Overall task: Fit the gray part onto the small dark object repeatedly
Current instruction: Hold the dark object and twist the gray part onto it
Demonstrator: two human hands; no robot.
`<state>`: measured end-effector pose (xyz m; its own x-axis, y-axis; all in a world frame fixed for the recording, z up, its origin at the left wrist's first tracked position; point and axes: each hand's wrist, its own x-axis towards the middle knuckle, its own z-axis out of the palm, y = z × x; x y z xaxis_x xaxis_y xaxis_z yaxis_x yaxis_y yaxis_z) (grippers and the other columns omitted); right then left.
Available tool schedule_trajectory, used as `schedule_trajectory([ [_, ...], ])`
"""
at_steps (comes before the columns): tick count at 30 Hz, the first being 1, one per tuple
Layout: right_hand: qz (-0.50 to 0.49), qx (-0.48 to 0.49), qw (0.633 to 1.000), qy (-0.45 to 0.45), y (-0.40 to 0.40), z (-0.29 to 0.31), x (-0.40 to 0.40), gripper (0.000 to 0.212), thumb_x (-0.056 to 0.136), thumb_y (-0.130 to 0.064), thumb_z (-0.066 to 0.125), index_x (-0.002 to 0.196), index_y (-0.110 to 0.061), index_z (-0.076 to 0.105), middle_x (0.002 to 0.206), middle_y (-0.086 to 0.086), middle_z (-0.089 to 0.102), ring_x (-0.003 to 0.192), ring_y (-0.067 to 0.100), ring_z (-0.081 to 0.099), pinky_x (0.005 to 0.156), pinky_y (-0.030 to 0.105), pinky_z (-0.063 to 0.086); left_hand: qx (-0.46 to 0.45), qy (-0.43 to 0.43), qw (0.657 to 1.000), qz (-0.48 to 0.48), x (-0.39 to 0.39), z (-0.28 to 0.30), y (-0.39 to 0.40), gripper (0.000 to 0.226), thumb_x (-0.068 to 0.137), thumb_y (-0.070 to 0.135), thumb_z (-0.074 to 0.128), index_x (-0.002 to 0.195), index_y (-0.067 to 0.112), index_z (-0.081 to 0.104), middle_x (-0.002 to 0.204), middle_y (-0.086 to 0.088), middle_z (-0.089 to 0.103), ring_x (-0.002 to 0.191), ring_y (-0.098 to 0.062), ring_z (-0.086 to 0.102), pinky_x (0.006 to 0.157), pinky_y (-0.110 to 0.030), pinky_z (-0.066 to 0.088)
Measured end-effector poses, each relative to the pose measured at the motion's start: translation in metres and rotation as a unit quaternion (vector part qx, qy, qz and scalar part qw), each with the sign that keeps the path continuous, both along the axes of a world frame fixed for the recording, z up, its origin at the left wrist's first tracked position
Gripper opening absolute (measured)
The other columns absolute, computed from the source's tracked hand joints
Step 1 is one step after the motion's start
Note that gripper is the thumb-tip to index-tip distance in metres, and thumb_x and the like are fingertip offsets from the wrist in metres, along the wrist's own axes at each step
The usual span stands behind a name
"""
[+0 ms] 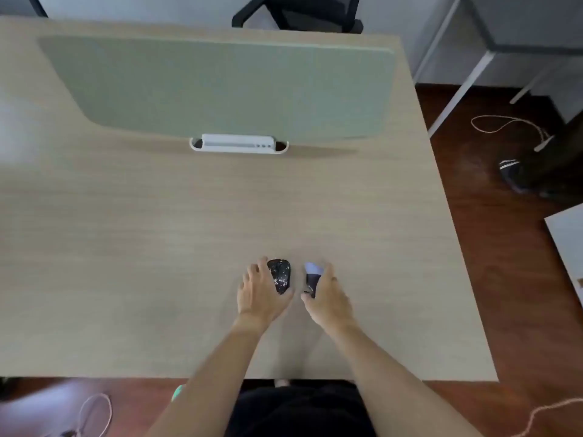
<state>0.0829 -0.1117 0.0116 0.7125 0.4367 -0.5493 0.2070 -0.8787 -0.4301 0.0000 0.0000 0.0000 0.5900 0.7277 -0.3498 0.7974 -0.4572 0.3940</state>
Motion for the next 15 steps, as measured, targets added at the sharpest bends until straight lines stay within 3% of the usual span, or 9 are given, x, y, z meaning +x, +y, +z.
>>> schedule_trajectory([
  [5, -0.074, 0.025, 0.997, -0.014, -0.012, -0.018, -0.022, 0.055, 0.091, -0.024, 0.064, 0.135, -0.013, 0.034, 0.125, 0.009, 0.057, 0.117, 0.032, 0.059, 0.092, 0.043, 0.05, -0.001, 0.019, 0.999, 0.036, -0.004, -0.011, -0.016, 0.1, 0.068, 0.061, 0.069, 0.143, 0.01, 0.026, 0.127, -0.009, 0.047, 0.117, -0.03, 0.051, 0.092, -0.037, 0.046],
  [8, -0.104, 0.045, 0.993, -0.025, -0.008, -0.021, -0.022, 0.057, 0.089, -0.034, 0.065, 0.135, -0.011, 0.038, 0.126, 0.009, 0.055, 0.116, 0.031, 0.057, 0.091, 0.043, 0.05, 0.0, 0.012, 0.999, 0.052, 0.001, -0.016, -0.017, 0.093, 0.073, 0.055, 0.07, 0.142, 0.009, 0.027, 0.128, -0.009, 0.047, 0.117, -0.029, 0.05, 0.089, -0.038, 0.048],
  [11, -0.134, 0.065, 0.989, -0.014, -0.001, -0.027, -0.016, 0.053, 0.088, -0.027, 0.064, 0.133, -0.01, 0.042, 0.124, 0.01, 0.056, 0.115, 0.032, 0.056, 0.092, 0.043, 0.048, -0.012, 0.001, 0.998, 0.062, 0.001, -0.018, -0.019, 0.083, 0.075, 0.049, 0.069, 0.138, 0.01, 0.031, 0.126, -0.008, 0.048, 0.115, -0.029, 0.05, 0.087, -0.039, 0.051],
  [13, -0.151, 0.092, 0.984, 0.011, 0.001, -0.035, -0.01, 0.033, 0.083, -0.024, 0.059, 0.114, -0.012, 0.052, 0.106, 0.008, 0.056, 0.097, 0.028, 0.056, 0.081, 0.038, 0.048, -0.02, -0.013, 0.997, 0.069, -0.001, -0.019, -0.017, 0.079, 0.075, 0.045, 0.07, 0.135, 0.008, 0.035, 0.124, -0.008, 0.049, 0.114, -0.03, 0.05, 0.09, -0.038, 0.049],
  [15, -0.148, 0.128, 0.981, 0.014, 0.002, -0.039, -0.004, 0.005, 0.078, -0.018, 0.053, 0.081, -0.018, 0.049, 0.084, 0.002, 0.046, 0.079, 0.021, 0.043, 0.069, 0.031, 0.037, -0.017, -0.029, 0.997, 0.066, -0.004, -0.021, -0.015, 0.074, 0.073, 0.043, 0.072, 0.129, 0.007, 0.04, 0.121, -0.008, 0.052, 0.112, -0.03, 0.052, 0.091, -0.038, 0.047],
])
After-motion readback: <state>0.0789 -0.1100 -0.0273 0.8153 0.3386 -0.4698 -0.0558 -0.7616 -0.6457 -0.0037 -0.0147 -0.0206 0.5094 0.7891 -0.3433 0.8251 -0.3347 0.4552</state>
